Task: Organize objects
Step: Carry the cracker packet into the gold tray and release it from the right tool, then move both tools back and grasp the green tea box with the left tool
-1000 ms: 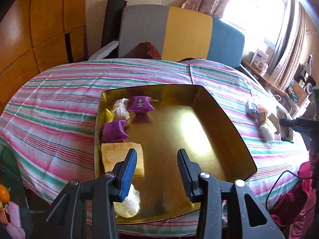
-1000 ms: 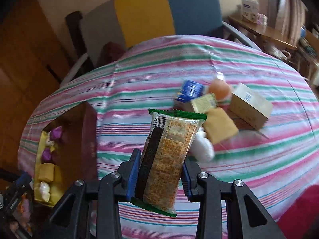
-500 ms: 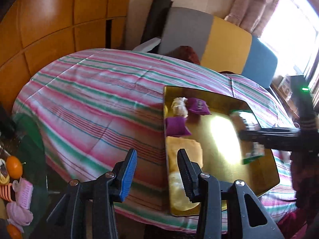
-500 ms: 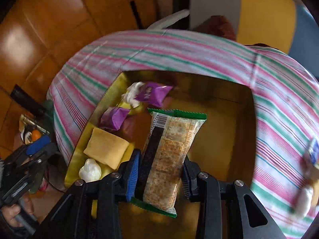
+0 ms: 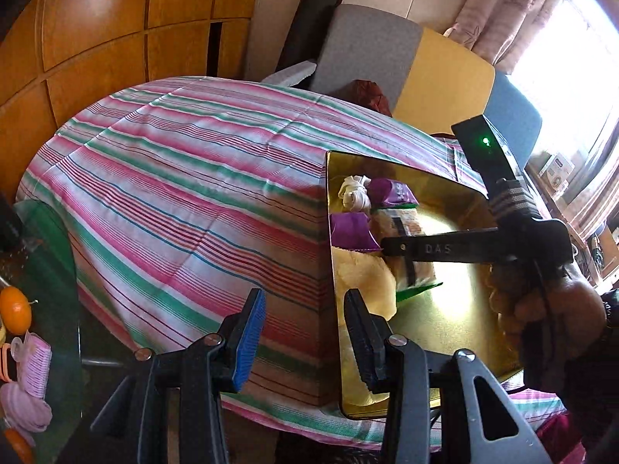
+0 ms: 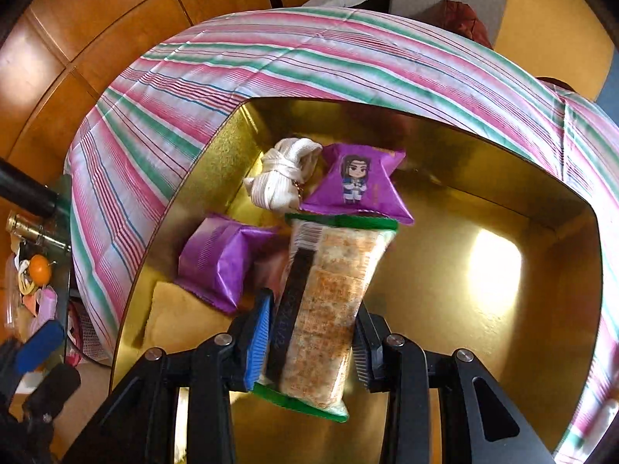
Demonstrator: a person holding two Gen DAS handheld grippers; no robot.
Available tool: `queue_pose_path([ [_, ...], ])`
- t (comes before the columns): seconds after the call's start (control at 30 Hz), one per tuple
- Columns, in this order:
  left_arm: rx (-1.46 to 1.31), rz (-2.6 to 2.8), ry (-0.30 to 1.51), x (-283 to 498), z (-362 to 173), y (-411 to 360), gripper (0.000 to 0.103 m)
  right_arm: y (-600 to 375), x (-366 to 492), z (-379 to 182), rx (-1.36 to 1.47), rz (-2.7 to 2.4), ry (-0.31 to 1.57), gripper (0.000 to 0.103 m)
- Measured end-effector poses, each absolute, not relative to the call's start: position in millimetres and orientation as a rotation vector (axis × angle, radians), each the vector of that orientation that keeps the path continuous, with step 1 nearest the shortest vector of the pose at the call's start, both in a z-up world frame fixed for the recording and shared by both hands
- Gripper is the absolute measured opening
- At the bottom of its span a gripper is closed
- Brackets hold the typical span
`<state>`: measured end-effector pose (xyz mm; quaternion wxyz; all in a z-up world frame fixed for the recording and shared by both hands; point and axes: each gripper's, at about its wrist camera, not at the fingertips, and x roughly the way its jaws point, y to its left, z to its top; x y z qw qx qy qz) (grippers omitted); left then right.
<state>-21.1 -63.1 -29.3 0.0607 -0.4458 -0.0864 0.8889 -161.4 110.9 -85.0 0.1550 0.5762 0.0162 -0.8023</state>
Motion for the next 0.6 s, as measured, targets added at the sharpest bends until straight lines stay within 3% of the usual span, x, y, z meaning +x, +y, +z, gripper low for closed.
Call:
queue_pose_path([
  [0.23, -1.336, 2.698, -0.242, -21, -26, -59, 0.042, 121, -154, -75, 1.584, -2.343, -0.019, 0.046],
  [0.33, -1.316, 2.709, -0.221, -18, -21, -55, 0.042, 126, -144, -61, 1.520, -2.370, -0.042, 0.060],
  [0.6, -1.239, 2.713, -0.124, -15, 0, -34, 0.043, 153, -98, -21, 1.363, -2.481, -0.004, 0.072],
])
